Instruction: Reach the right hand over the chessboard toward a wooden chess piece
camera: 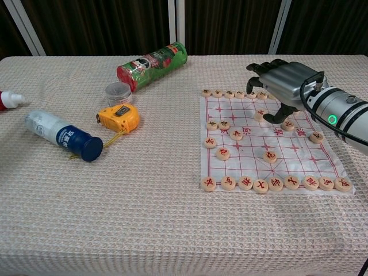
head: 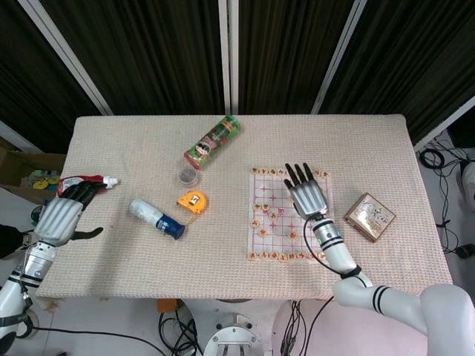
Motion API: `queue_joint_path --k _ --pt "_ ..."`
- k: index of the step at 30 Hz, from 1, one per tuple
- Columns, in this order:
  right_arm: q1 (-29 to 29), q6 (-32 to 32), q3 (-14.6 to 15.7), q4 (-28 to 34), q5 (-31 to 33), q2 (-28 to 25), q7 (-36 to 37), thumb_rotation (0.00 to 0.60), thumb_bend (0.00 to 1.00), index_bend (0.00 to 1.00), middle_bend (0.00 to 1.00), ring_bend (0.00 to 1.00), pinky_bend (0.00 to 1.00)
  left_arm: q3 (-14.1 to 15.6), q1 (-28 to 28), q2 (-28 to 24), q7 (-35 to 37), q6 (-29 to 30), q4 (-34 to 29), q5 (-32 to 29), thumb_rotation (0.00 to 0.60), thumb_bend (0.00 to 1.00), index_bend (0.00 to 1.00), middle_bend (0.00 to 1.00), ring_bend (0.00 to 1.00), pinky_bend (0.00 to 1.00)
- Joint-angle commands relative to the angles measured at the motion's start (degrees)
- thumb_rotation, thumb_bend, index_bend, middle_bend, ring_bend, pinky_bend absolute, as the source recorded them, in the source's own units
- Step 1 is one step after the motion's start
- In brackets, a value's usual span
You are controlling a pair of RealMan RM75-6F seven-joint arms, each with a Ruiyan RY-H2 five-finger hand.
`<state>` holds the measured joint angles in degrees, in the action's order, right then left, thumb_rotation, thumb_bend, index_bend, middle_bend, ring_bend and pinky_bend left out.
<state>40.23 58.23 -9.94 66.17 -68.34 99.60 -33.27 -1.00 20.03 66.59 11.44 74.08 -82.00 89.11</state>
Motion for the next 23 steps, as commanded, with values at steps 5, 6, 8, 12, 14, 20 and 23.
queue_joint_path --k 5,6,8,12,14,20,23 --pt "-11.90 10.14 6.28 23.24 -5.81 -20.92 12.12 0.600 0.27 0.05 0.00 0.00 0.00 0.38 -1.64 -1.74 -1.15 4.14 -2.03 2.18 0.586 0.14 0.14 0.13 0.11 0.19" --pt "-13.90 12.16 7.30 25.75 -7.04 -24.15 14.59 0.600 0.26 0.03 0.00 0.00 0.00 0.49 -2.20 -2.12 -1.69 5.42 -2.53 2.76 0.587 0.14 0.14 0.13 0.11 0.19" --pt "-18.98 18.37 9.89 28.59 -10.76 -30.33 19.87 0.600 0.24 0.01 0.00 0.00 0.00 0.92 -3.70 -2.75 -3.13 8.25 -3.34 3.87 0.584 0.14 0.14 0.13 0.11 0.19" --pt "-28.47 29.21 13.78 25.24 -13.79 -35.19 26.81 0.600 0.27 0.00 0.00 0.00 0.00 1.49 -6.96 -2.19 -8.23 12.09 -2.65 3.51 0.582 0.14 0.14 0.12 0.11 0.19" --pt "-31.98 32.55 14.39 22.06 -13.21 -34.83 28.46 0.600 0.28 0.00 0.00 0.00 0.00 1.73 -8.35 -1.41 -10.23 13.11 -2.06 2.76 0.572 0.14 0.14 0.12 0.11 0.19" --pt "-39.46 35.71 14.01 9.46 -10.13 -29.52 38.41 0.600 0.27 0.00 0.00 0.00 0.00 2.98 -12.19 -0.01 -8.26 14.62 -0.14 0.67 0.442 0.14 0.13 0.12 0.10 0.18" --pt "-39.70 33.71 13.74 5.09 -10.54 -27.94 41.28 0.600 0.27 0.00 0.00 0.00 0.00 3.46 -12.98 0.19 -6.82 14.87 0.93 1.00 0.361 0.14 0.13 0.11 0.10 0.18"
